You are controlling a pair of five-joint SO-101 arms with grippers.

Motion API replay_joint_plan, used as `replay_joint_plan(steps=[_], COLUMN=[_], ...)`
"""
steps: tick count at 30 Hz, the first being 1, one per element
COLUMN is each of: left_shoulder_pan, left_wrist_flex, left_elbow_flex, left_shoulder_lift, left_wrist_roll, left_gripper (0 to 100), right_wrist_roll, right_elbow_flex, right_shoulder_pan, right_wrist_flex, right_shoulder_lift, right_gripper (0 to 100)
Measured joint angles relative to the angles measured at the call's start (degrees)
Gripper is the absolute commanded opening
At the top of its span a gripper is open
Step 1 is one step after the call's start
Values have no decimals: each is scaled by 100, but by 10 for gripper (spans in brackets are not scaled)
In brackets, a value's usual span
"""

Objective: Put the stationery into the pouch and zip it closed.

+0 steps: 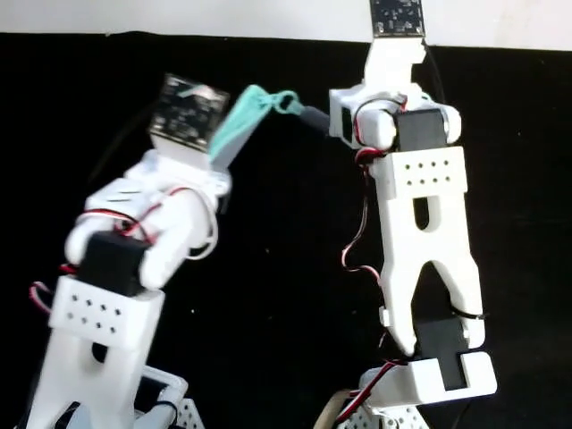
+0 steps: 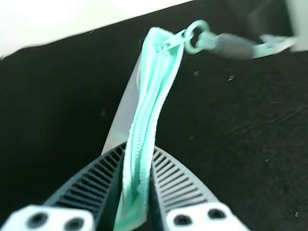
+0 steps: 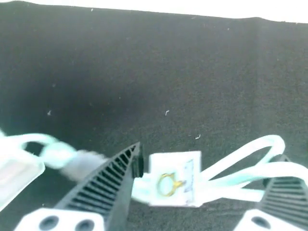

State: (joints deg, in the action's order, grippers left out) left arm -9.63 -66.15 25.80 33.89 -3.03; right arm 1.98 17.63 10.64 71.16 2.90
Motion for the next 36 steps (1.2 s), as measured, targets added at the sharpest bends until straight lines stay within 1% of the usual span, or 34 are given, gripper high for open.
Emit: replay_joint_plan(steps=[2,6,10,16,26,28,32,34,36], left_shoulder_pan=[-211,-642,-1029,-1336,-1398,-1530,-1987,-2251,-2338], left_wrist_flex=[308,791,862,826,818,818,818,782,642], left_elbow_flex=[237,677,1196,1503,1512,1512,1512,1512,1512], left_shoulder_lift=[0,0,-26,-158,-167,-167,-167,-167,-167], left_wrist_roll=[0,0,18,9,18,18,18,18,18], left_gripper=[45,161,220,232,232,235,290,295,296], right_wrist_roll=[0,0,0,0,0,0,0,0,0], right_elbow_flex=[0,0,0,0,0,0,-211,-396,-571], right_shoulder_pan=[9,9,0,9,-9,-88,-141,-141,-141], right_wrist_flex=[53,149,149,149,176,176,176,176,176], right_shoulder_lift=[-9,-9,-9,-9,-9,-9,-9,-9,-9], right_gripper=[392,392,394,394,394,394,394,394,394])
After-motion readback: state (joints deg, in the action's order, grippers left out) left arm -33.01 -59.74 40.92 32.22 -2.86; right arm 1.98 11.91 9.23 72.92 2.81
